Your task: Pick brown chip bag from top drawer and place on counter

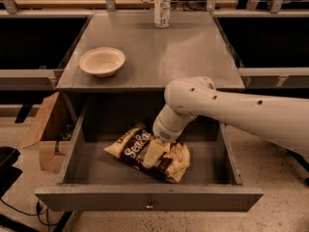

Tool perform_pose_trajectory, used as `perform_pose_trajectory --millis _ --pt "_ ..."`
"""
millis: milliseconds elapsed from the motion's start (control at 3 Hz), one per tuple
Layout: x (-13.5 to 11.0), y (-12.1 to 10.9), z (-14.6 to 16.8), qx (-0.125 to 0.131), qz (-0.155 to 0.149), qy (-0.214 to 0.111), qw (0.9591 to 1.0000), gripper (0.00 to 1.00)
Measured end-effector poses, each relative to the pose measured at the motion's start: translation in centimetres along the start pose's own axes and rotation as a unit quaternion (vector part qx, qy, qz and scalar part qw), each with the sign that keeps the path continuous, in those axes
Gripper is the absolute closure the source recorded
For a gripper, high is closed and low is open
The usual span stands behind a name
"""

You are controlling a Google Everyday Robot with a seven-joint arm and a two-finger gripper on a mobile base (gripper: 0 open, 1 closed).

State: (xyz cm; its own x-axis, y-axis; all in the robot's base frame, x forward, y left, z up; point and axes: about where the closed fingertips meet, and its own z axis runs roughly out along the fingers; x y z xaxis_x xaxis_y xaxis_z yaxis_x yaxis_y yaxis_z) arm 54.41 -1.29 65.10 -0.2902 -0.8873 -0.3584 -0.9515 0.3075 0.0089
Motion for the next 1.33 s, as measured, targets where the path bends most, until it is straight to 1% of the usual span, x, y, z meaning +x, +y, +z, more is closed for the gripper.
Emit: perform_pose_trajectory --millis 333,667,1000,1333 --pt "-0.4 -0.5 2.6 -0.004 0.003 -0.006 1.0 0.39" --pt "-0.4 -0.5 2.7 -0.005 0.004 -0.007 1.0 0.62" --pt "-0.7 -0.3 2.3 -0.004 -0.003 -0.01 0.9999 0.85" --pt "-1.3 0.5 -0.2 0.009 -0.019 -0.012 0.9997 1.0"
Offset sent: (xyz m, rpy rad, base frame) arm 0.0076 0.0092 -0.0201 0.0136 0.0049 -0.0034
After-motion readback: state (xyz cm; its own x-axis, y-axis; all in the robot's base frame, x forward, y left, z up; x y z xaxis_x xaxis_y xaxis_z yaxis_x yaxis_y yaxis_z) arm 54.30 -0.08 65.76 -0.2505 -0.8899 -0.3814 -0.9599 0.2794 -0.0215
